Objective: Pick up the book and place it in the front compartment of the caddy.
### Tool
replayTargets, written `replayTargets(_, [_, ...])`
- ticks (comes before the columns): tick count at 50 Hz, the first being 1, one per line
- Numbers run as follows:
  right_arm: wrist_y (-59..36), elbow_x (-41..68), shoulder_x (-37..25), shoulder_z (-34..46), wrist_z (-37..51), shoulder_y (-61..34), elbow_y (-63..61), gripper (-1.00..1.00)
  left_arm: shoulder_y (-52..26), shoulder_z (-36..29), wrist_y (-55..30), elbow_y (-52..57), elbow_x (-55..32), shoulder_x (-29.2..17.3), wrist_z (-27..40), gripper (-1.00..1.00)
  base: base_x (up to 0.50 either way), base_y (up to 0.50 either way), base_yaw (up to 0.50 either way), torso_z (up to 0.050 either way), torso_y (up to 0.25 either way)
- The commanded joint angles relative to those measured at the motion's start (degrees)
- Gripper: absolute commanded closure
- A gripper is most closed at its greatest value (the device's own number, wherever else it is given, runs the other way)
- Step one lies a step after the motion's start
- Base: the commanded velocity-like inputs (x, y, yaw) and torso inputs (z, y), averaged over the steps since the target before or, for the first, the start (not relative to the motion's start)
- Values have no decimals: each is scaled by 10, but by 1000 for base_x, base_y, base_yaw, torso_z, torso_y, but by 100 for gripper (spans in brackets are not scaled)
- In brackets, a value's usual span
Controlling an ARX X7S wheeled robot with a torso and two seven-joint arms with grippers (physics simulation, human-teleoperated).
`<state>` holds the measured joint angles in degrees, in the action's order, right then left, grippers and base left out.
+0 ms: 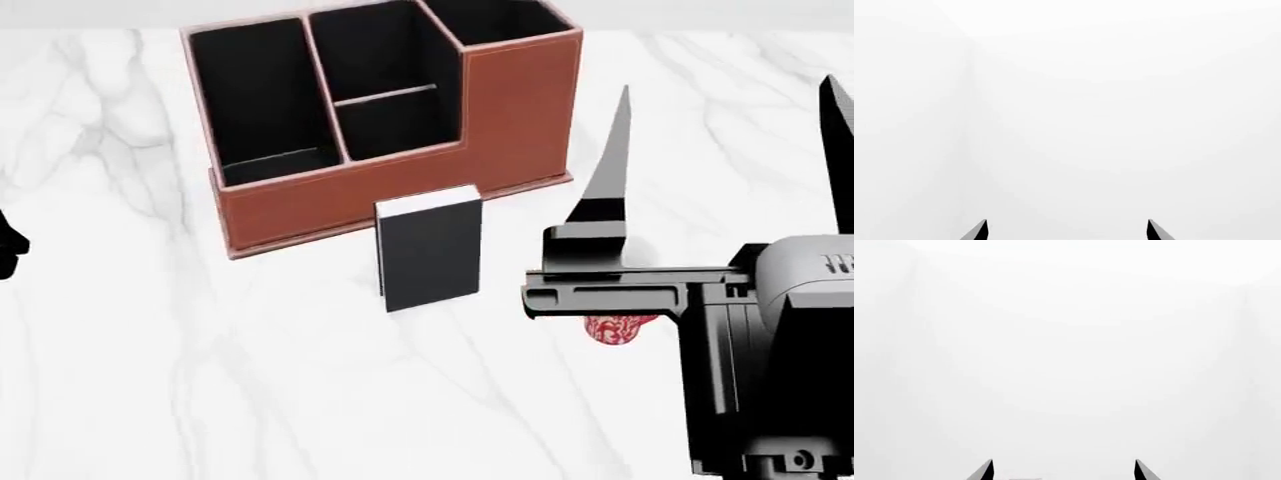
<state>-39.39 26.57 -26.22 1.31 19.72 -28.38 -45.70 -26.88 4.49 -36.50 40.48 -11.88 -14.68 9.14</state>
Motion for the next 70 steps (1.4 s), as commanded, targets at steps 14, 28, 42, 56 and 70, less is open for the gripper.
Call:
replayTargets(14, [5, -12, 4, 4, -15, 0, 0, -100, 1, 8, 7, 0, 8, 4, -9, -100, 0, 500, 0, 0, 0])
replayTargets(28, [8, -29, 0, 24, -12, -5, 8, -100, 0, 10, 7, 0, 3, 1, -4, -100, 0, 149, 0, 0, 0])
replayTargets(42, [16, -11, 2, 0, -9, 5, -5, -100, 1, 6, 8, 1, 1, -2, -1, -100, 180, 0, 0, 0, 0])
replayTargets(56, [28, -18, -2, 10, -13, 13, -1, -100, 1, 4, 7, 3, -3, -5, 3, -100, 500, 0, 0, 0, 0])
replayTargets(70, [30, -17, -6, 11, -12, 16, -3, -100, 3, 2, 8, 3, -6, -8, 6, -100, 500, 0, 0, 0, 1])
